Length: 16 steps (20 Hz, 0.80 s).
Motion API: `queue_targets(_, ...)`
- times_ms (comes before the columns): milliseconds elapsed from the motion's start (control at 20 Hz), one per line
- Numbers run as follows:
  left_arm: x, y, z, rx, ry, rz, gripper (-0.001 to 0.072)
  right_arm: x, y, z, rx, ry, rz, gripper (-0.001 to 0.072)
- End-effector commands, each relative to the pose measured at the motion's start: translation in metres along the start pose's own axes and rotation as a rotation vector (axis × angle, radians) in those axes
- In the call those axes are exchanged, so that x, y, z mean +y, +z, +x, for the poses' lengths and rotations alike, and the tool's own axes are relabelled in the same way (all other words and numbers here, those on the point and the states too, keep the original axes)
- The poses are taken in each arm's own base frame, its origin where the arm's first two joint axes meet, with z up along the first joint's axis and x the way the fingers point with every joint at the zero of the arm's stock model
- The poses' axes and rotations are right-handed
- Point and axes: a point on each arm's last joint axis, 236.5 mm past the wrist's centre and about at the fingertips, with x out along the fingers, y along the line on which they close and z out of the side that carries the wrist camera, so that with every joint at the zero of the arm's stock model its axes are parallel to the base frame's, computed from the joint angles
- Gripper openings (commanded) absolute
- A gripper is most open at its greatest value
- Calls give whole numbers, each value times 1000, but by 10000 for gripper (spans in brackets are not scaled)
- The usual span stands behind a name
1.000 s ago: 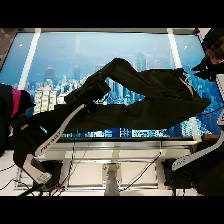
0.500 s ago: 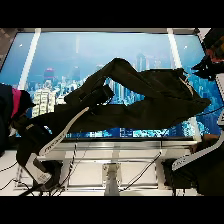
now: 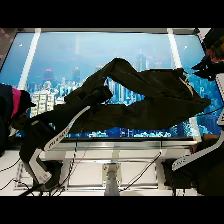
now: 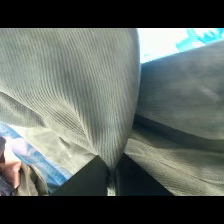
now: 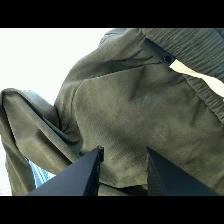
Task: Fold the clothes and pants, and hang the long-sleeved shirts on hangers.
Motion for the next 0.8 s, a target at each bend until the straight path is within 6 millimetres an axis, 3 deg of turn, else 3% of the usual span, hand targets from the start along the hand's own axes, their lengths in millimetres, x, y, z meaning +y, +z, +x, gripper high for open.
queue_targets(0, 6, 8, -10, -57, 8, 14, 9, 0, 0, 0, -1, 0, -22, 307)
queue_targets(100, 13, 12, -39, -155, 6, -4, 8, 0, 2, 0, -8, -2, -25, 299)
queue_targets(200, 30, 12, -82, -299, -3, -49, 8, -1, 2, 0, -10, -3, -48, 101)
queue_targets(350, 77, 3, -151, -557, -24, -181, 8, -1, 6, 0, -27, -6, -77, 92)
queue_targets(500, 146, -11, -201, -805, -35, -385, 8, -1, 6, 0, -26, -5, -77, 92)
queue_targets(600, 194, -21, -209, -900, -12, -500, 7, -1, 6, 0, -25, -5, -77, 92)
queue_targets(750, 254, -32, -176, -907, -17, -711, 8, -1, 6, 0, -26, -5, -77, 92)
